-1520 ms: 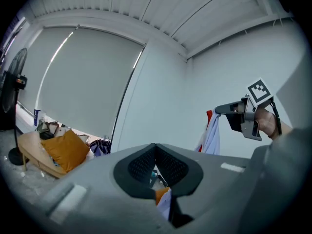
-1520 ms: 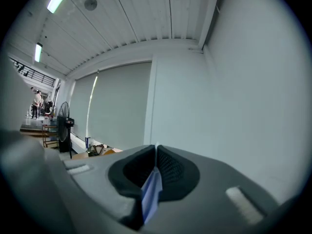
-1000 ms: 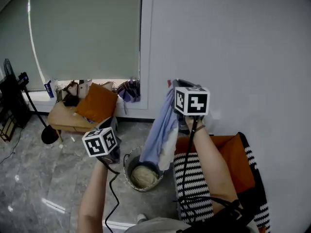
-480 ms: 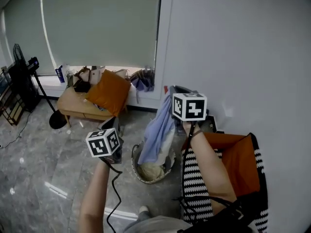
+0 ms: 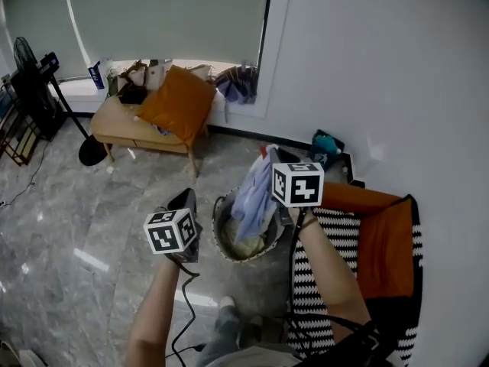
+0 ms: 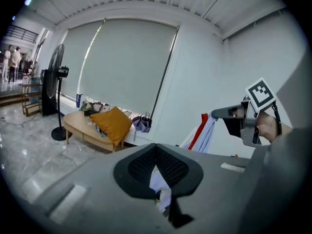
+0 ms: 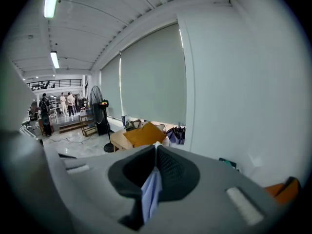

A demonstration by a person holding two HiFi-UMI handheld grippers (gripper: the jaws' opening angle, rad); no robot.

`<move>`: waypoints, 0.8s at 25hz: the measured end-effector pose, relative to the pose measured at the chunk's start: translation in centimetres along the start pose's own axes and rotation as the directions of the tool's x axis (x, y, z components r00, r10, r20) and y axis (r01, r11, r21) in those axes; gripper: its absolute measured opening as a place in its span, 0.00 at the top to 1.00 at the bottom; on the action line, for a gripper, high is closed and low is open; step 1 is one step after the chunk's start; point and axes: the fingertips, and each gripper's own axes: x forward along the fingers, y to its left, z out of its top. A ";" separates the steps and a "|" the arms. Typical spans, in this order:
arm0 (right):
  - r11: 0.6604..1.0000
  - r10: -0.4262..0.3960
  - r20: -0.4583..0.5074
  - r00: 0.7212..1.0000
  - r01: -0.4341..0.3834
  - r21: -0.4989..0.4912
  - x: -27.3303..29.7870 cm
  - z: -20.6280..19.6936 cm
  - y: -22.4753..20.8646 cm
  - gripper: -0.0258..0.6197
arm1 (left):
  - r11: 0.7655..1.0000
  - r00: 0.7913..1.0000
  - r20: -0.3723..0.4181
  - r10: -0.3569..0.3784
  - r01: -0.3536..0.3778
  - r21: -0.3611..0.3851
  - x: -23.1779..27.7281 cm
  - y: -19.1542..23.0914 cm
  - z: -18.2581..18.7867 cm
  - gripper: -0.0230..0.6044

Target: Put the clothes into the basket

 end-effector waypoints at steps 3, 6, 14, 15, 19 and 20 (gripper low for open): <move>1.000 0.000 -0.065 0.998 -0.001 -0.013 2.3 -4.5 0.3 0.94 | 0.999 0.999 -0.046 0.000 -0.002 -0.039 1.5 1.0 -3.1 0.97; 1.000 0.011 -0.141 0.990 -0.010 0.008 4.6 -9.4 0.5 0.94 | 0.997 0.995 -0.099 0.006 -0.013 -0.072 3.4 2.3 -6.6 0.97; 0.997 0.038 -0.288 0.957 -0.017 0.077 8.7 -19.8 0.6 0.94 | 0.988 0.973 -0.229 0.017 -0.052 -0.144 7.5 4.8 -14.9 0.97; 0.996 0.043 -0.302 0.952 -0.018 0.085 9.0 -20.7 0.6 0.94 | 0.987 0.970 -0.245 0.015 -0.053 -0.151 7.8 4.9 -15.7 0.97; 0.994 0.048 -0.332 0.942 -0.012 0.111 10.1 -22.9 0.7 0.94 | 0.985 0.960 -0.281 0.006 -0.055 -0.166 8.8 5.0 -17.5 0.97; 0.994 0.045 -0.334 0.942 -0.008 0.113 10.3 -23.1 0.6 0.94 | 0.984 0.959 -0.283 0.005 -0.055 -0.168 8.9 5.1 -17.6 0.97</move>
